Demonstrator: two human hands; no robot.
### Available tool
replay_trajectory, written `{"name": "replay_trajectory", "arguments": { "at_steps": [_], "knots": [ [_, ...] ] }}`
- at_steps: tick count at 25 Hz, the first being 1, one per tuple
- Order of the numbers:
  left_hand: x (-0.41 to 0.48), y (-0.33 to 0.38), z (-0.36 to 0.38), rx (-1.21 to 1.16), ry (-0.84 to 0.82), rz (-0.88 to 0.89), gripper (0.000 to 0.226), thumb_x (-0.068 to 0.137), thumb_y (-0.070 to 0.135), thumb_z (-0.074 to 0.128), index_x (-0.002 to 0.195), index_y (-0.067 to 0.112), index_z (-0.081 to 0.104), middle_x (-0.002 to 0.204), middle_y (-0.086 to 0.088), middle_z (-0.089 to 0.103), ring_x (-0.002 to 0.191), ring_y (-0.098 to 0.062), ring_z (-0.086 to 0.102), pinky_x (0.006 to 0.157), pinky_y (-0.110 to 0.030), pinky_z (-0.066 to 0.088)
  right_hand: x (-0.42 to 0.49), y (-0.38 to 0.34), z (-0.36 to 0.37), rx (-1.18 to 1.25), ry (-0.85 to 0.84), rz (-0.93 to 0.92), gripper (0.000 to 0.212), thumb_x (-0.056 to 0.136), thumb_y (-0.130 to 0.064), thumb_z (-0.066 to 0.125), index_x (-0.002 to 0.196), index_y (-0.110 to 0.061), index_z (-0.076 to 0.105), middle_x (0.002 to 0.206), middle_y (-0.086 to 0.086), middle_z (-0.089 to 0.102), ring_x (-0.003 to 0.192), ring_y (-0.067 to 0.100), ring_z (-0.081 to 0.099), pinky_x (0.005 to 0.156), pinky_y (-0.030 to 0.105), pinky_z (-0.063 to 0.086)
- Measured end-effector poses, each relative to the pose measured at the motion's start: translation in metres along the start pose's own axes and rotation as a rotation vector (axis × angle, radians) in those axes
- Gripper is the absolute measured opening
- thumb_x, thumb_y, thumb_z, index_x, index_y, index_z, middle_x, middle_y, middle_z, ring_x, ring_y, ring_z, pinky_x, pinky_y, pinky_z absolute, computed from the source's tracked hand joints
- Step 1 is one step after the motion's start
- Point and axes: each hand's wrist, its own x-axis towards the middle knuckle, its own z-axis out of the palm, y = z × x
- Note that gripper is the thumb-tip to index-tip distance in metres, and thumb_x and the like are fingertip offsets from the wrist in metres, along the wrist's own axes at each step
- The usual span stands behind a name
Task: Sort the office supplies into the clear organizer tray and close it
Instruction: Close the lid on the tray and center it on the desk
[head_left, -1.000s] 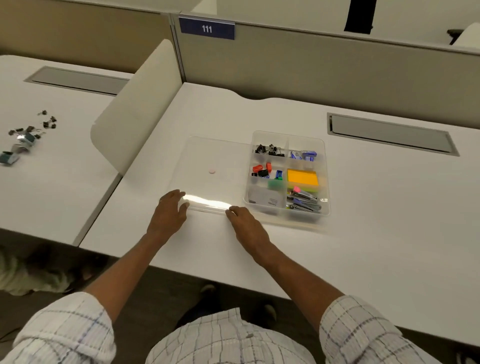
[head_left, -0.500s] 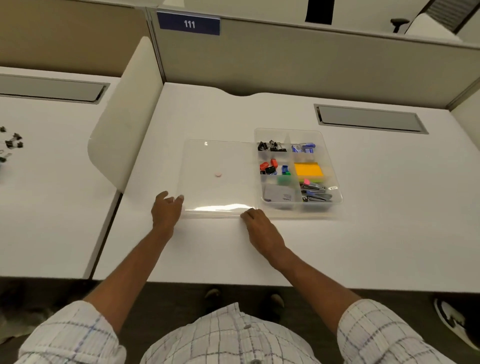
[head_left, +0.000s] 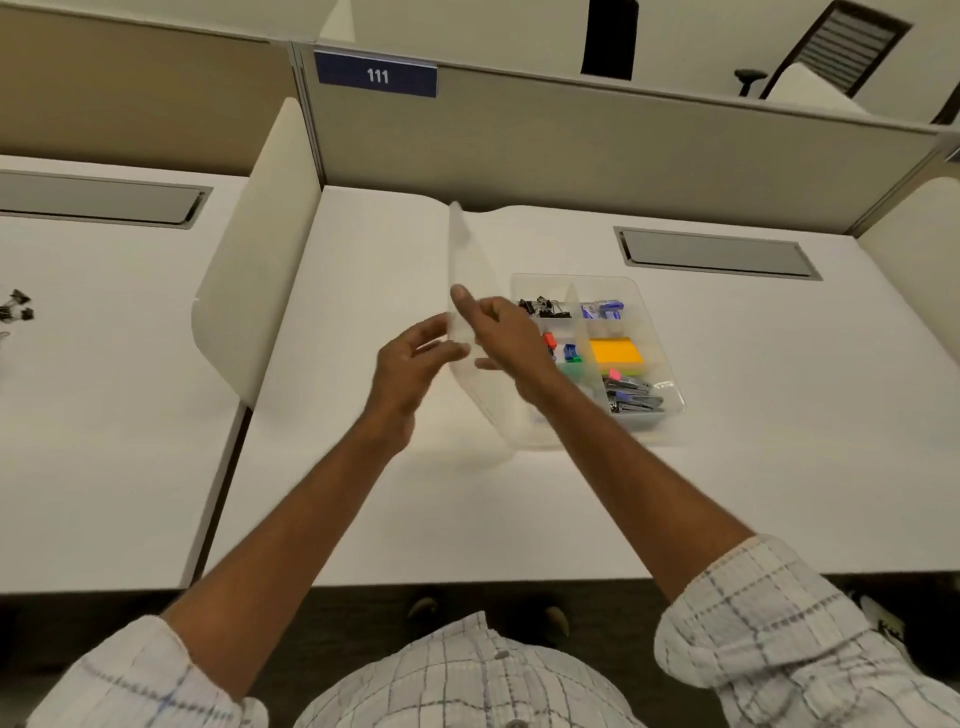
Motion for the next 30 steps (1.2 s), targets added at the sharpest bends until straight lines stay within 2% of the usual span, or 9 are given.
{"name": "replay_trajectory", "arguments": {
  "at_steps": [3,6,9,11,13,18,20,25,30],
  "knots": [
    [-0.006,0.015,0.04,0.154,-0.108,0.146,0.063,0.077,0.039,0.08,0.135,0.035,0.058,0.141,0.013,0.057,0.123,0.002,0.049,0.099,-0.02,0.041,0.004,-0.021,-0.035,0.056,0.003,0.042,0.044,0.087,-0.054,0.064,0.114,-0.018,0.063,0.109,-0.003,0.067,0.087,0.007,0.065,0.054,0.019,0.056],
    [-0.007,0.012,0.068,0.299,-0.268,0.216,0.065,0.078,0.049,0.078,0.137,0.039,0.053,0.144,0.018,0.052,0.124,0.006,0.045,0.093,-0.01,0.036,0.004,-0.013,-0.078,0.089,0.133,0.037,0.028,0.093,-0.027,0.064,0.118,-0.015,0.064,0.114,0.003,0.069,0.09,0.017,0.071,0.063,0.029,0.06],
    [0.003,-0.011,0.071,0.531,-0.068,0.287,0.058,0.082,0.052,0.072,0.135,0.033,0.055,0.146,0.014,0.049,0.133,-0.003,0.043,0.109,-0.028,0.039,-0.005,0.014,-0.126,0.263,0.149,0.045,0.015,0.092,-0.015,0.064,0.106,-0.012,0.069,0.108,0.009,0.075,0.094,0.028,0.075,0.072,0.035,0.062],
    [0.014,-0.033,0.062,0.709,0.156,0.198,0.065,0.086,0.048,0.069,0.142,0.024,0.047,0.157,0.004,0.034,0.145,-0.018,0.03,0.115,-0.044,0.032,-0.012,0.038,-0.159,0.346,0.16,0.057,0.018,0.093,-0.015,0.064,0.109,-0.009,0.069,0.109,0.009,0.075,0.097,0.026,0.075,0.071,0.033,0.062],
    [0.021,-0.057,0.057,0.687,0.188,0.06,0.072,0.09,0.042,0.067,0.15,0.016,0.035,0.161,-0.004,0.024,0.148,-0.025,0.027,0.116,-0.046,0.031,-0.015,0.065,-0.186,0.407,0.178,0.066,0.017,0.091,-0.018,0.068,0.106,-0.012,0.07,0.111,0.008,0.075,0.099,0.025,0.074,0.07,0.032,0.063],
    [0.031,-0.091,0.088,0.52,0.008,0.005,0.059,0.094,0.026,0.064,0.146,0.008,0.043,0.148,-0.005,0.051,0.136,-0.02,0.049,0.112,-0.03,0.038,0.003,0.131,-0.225,0.483,0.259,0.13,0.026,0.093,-0.012,0.064,0.119,-0.006,0.062,0.114,0.011,0.071,0.097,0.026,0.074,0.069,0.03,0.062],
    [0.036,-0.097,0.105,0.607,0.038,0.006,0.064,0.094,0.03,0.065,0.149,0.01,0.04,0.152,-0.005,0.045,0.141,-0.02,0.043,0.118,-0.035,0.033,0.018,0.154,-0.235,0.361,0.316,0.14,0.029,0.096,-0.01,0.061,0.123,-0.002,0.062,0.111,0.011,0.069,0.095,0.026,0.071,0.072,0.03,0.062],
    [0.04,-0.115,0.13,0.651,0.071,-0.011,0.075,0.089,0.034,0.071,0.152,0.013,0.035,0.156,-0.005,0.04,0.144,-0.021,0.039,0.119,-0.038,0.032,0.051,0.191,-0.255,-0.459,0.352,0.002,0.032,0.097,-0.022,0.06,0.122,-0.005,0.067,0.114,0.016,0.07,0.11,0.031,0.065,0.099,0.033,0.047],
    [0.04,-0.124,0.15,0.736,0.17,0.019,0.073,0.091,0.031,0.068,0.152,0.01,0.034,0.153,-0.01,0.044,0.138,-0.027,0.047,0.114,-0.041,0.039,0.07,0.205,-0.27,-0.482,0.243,-0.046,0.035,0.097,-0.024,0.06,0.124,-0.003,0.065,0.118,0.019,0.065,0.106,0.032,0.065,0.096,0.036,0.048]
  ]
}}
